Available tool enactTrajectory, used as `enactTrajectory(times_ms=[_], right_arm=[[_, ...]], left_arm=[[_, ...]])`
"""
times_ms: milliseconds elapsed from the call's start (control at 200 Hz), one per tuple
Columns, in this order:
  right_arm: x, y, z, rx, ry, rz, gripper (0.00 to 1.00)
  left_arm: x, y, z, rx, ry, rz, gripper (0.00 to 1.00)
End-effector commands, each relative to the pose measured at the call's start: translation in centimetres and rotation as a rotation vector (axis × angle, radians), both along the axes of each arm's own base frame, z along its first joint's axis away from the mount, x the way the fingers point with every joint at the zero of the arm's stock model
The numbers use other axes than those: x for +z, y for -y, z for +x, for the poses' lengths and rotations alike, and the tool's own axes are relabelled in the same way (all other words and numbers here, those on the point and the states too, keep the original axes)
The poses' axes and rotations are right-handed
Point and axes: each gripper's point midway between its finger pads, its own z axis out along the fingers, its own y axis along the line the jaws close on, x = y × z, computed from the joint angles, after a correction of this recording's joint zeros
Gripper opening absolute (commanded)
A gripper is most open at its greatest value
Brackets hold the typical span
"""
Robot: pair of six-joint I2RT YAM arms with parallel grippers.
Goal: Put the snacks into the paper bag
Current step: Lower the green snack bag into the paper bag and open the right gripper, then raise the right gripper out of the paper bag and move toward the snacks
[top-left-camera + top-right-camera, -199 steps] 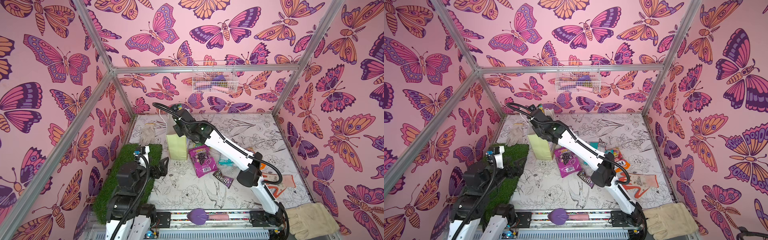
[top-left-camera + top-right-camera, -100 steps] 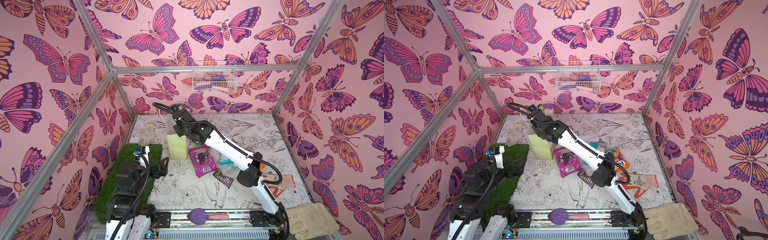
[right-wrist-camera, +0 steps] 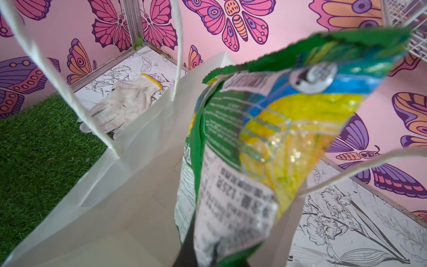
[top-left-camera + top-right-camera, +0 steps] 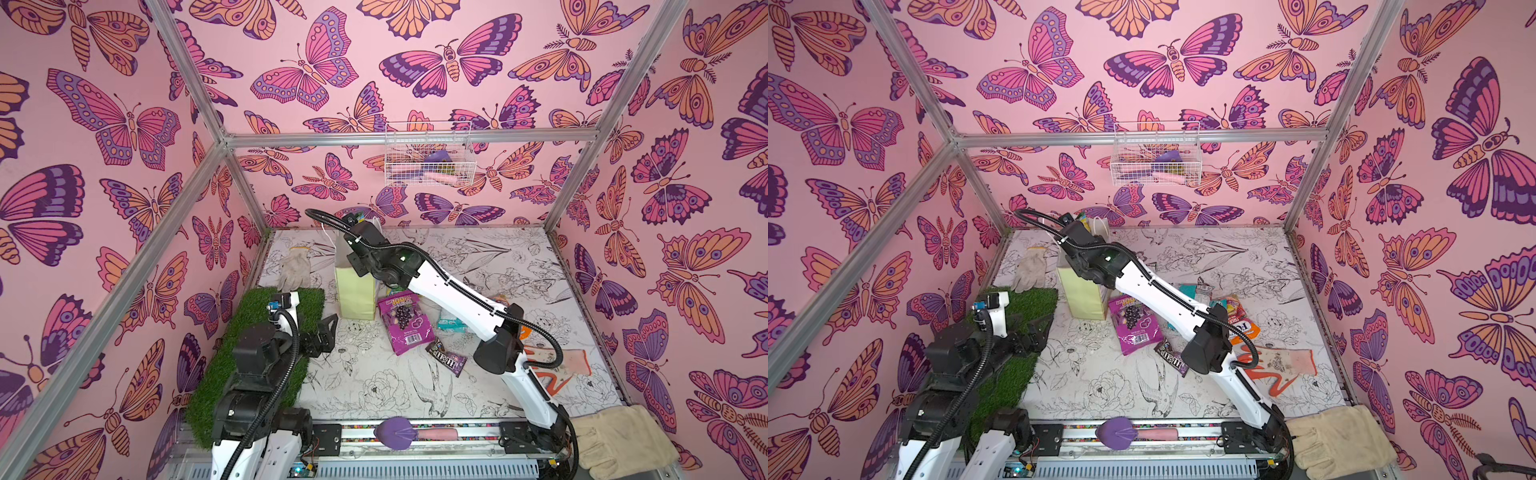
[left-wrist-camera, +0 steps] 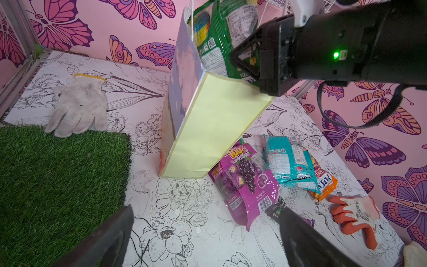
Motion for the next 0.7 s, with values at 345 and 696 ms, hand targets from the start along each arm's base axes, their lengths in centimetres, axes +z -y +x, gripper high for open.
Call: enactTrajectory(times_ms=[345,696], right_arm=[[1.6,0.6,0.1,-0.02,0.014,0.04,0.38],[3.7,1.1,-0.8,-0.001,0.018,0.082,0.42]], left_arm=[[-0.8,0.3,-0.2,-0.019,-0.018,0.008,1.0],[-0.8,0.3,-0.2,-0.019,-0.016,0.009,1.0]])
